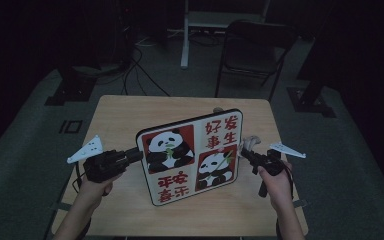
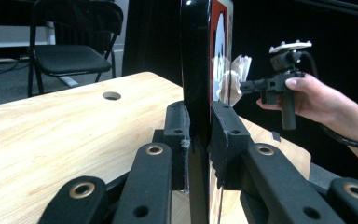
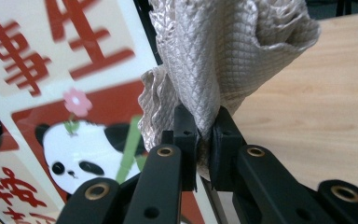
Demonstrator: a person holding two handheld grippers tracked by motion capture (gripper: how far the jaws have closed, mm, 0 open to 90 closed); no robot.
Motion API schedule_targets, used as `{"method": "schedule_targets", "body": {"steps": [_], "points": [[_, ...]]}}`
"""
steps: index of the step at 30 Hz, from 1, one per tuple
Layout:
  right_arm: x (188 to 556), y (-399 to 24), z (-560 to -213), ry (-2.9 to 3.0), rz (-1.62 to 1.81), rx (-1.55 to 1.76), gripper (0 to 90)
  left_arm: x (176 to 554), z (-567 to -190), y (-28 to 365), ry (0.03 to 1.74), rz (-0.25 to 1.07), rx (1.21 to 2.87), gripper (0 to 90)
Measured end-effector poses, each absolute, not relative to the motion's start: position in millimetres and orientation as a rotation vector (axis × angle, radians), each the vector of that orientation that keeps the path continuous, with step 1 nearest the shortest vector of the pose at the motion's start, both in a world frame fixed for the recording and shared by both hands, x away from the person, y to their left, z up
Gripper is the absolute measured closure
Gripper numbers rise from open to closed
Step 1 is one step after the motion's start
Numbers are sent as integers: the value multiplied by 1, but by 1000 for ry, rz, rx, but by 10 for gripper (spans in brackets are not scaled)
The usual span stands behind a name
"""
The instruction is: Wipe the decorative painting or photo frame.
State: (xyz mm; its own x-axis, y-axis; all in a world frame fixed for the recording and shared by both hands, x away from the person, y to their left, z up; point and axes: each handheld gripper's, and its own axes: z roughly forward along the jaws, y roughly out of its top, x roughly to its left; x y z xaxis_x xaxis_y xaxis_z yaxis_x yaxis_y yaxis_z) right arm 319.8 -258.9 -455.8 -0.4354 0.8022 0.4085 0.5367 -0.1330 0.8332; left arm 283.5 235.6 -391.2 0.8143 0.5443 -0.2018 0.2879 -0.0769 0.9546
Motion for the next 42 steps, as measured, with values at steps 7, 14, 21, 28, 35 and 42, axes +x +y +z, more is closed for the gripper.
{"method": "schedule_targets", "body": {"steps": [7,14,21,28,35,42], "points": [[313,-259,-474,1932,1531,1547,835,281,-391,235,658,247,1676,788],[304,-259,-497,1987,1442,1579,835,281,-391,235,658,253,1680,788],[296,-258,-517,2053,1363,1605,834,281,-390,234,658,253,1679,788],[295,-260,-532,2103,1311,1639,832,281,-391,235,660,255,1677,787],[295,-272,-515,2031,1327,1632,832,282,-390,234,653,252,1683,787],[301,-290,-494,1919,1339,1591,830,283,-390,234,654,246,1681,787]]}}
